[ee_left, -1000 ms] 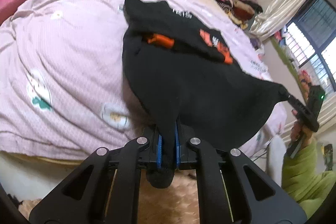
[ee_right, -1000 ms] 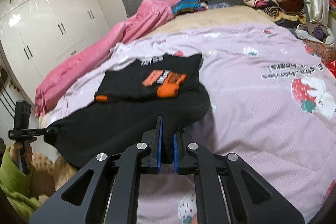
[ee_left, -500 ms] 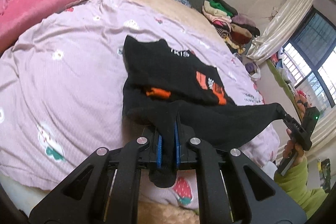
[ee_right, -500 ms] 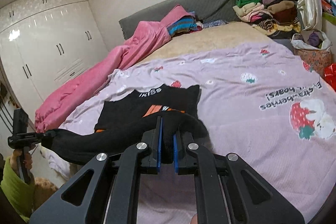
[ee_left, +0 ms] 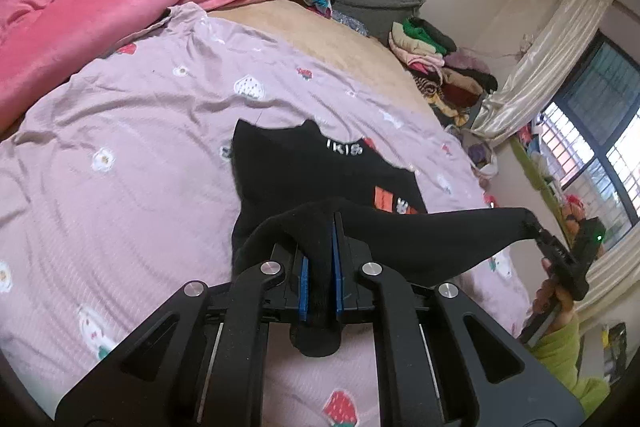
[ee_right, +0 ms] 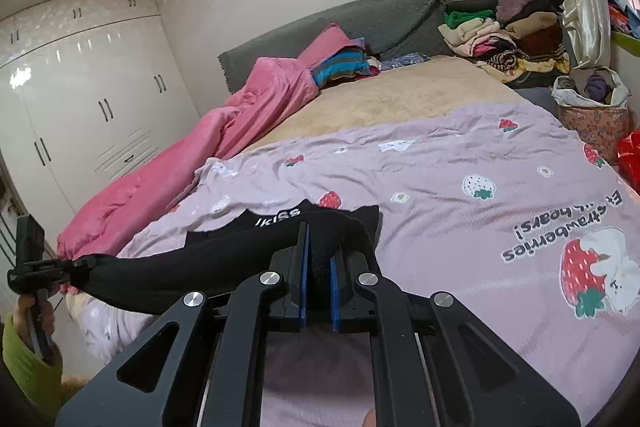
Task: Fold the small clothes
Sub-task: 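Lift the hem with both grippers and fold it toward the collar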
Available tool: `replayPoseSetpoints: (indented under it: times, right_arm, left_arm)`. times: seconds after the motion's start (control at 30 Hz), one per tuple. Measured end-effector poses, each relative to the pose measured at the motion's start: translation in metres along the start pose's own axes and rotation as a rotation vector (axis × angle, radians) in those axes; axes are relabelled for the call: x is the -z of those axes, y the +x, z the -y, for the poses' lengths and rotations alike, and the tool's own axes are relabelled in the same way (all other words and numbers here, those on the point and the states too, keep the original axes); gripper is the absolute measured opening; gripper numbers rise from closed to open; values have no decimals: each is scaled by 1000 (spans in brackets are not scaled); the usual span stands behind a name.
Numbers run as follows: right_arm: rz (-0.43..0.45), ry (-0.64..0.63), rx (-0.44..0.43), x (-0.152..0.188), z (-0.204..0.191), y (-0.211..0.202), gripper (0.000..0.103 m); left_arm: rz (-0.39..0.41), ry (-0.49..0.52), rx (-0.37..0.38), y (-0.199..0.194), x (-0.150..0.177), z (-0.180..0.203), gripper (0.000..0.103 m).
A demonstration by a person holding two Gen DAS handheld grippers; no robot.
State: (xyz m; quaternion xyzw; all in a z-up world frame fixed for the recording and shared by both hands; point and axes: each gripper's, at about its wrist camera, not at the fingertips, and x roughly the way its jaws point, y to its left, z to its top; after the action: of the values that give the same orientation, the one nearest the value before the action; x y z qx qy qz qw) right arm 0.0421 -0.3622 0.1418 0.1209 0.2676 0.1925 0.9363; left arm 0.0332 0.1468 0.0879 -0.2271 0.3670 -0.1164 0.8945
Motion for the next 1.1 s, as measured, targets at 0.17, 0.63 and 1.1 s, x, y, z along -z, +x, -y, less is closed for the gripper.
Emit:
replayPoseSetpoints:
  times: [0.17, 0.63, 1.1]
  right_arm:
    - [-8, 6, 24, -15, 4, 23, 7]
    - [-56, -10, 91, -35, 13, 95, 7]
    - [-137, -38, 182, -24, 19, 155, 8]
  left_arm:
    - [8, -1, -10, 13, -17, -1, 3]
    - [22, 4, -89, 59, -52, -16, 3]
    - [-4, 22, -158, 110, -54, -41, 4]
